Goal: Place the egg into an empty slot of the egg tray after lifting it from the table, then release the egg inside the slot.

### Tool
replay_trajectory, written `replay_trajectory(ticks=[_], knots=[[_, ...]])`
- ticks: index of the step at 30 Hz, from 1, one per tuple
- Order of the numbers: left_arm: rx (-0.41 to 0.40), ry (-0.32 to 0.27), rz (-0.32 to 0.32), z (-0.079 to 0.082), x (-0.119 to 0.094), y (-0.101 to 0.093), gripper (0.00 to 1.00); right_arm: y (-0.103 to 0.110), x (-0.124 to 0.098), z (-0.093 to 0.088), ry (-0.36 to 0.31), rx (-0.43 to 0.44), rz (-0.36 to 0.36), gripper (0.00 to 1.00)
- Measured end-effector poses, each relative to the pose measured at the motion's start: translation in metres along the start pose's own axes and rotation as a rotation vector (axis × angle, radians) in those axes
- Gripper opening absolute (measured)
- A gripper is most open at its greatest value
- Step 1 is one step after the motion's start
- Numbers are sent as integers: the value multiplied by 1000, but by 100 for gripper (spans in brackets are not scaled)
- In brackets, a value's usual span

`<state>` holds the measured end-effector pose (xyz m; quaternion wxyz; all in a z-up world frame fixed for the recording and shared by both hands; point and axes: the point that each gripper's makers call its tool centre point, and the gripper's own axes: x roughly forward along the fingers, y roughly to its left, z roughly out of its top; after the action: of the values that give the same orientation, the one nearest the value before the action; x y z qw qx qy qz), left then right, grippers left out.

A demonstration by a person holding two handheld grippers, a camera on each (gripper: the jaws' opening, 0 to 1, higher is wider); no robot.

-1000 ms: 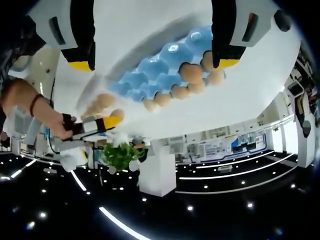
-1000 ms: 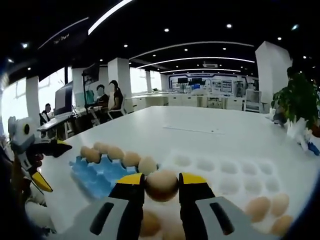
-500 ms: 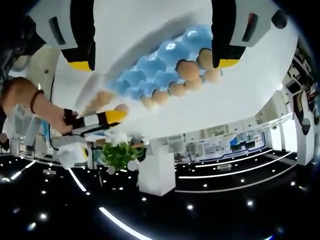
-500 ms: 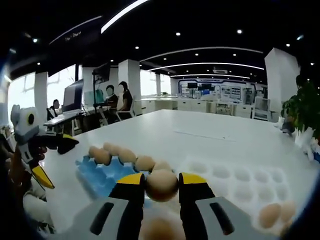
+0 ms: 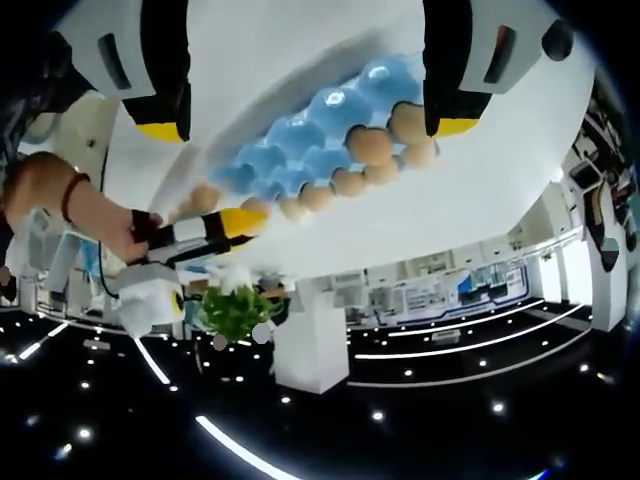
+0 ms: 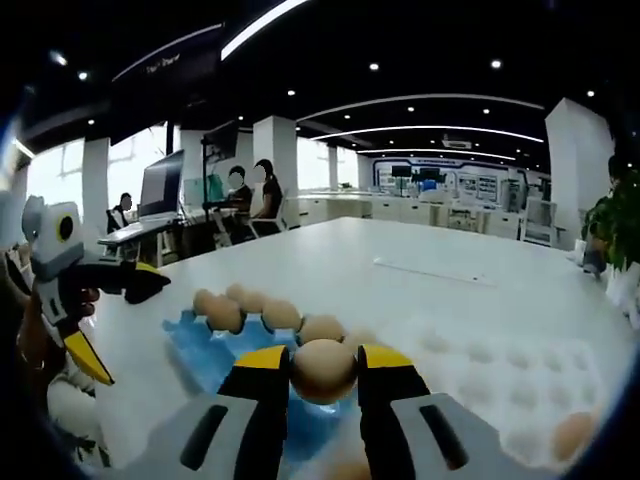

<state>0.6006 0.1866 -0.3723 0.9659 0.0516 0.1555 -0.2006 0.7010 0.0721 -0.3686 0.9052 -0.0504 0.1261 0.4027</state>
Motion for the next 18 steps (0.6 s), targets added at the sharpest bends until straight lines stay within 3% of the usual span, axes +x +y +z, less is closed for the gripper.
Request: replay_trajectory(ticks=[18], knots=[[-4,-8,2,2,0,2,99,49,30,12,-5,-40,108,28]])
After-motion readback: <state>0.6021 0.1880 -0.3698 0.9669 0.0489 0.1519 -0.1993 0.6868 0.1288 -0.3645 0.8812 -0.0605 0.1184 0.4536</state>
